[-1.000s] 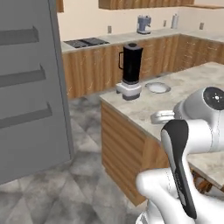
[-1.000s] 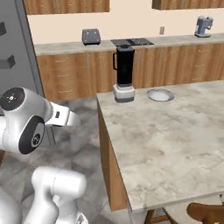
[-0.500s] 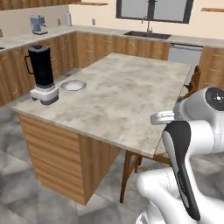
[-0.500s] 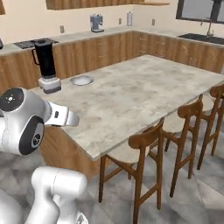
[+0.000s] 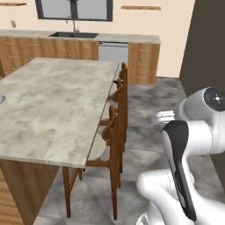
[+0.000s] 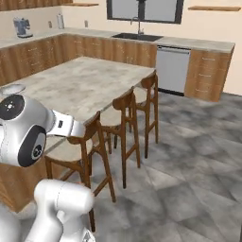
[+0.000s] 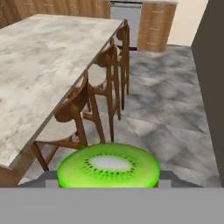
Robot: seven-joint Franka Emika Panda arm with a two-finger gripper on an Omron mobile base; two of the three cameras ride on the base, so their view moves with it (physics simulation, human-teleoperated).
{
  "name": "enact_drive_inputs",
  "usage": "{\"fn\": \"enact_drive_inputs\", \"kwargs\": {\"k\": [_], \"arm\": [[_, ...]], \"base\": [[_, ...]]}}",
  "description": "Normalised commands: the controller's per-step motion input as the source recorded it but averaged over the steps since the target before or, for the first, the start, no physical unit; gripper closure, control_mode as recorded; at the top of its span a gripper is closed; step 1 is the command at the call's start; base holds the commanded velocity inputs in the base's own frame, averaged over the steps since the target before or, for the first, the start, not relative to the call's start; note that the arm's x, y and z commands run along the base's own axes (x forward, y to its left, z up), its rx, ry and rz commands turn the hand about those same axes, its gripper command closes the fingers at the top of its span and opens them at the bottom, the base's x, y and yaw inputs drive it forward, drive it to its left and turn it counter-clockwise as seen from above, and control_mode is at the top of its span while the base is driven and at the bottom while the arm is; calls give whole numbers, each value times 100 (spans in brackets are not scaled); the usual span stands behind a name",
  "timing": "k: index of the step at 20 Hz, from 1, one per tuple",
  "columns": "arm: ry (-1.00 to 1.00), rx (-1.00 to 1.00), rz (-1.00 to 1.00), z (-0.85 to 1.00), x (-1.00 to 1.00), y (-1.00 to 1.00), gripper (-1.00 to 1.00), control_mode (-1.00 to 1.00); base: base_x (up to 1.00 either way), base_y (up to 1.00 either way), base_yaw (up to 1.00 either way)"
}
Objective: Pick the pear and kiwi from the fridge and place them on the plate next to the blender to make a fruit smoothie.
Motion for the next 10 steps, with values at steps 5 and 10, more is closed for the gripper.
{"fn": "enact_drive_inputs", "kwargs": {"k": [5,10], "arm": [[0,0,0,0,0,0,100,100],[0,0,0,0,0,0,100,100]], "base": [[48,-95,-34],[100,-28,-8]]}}
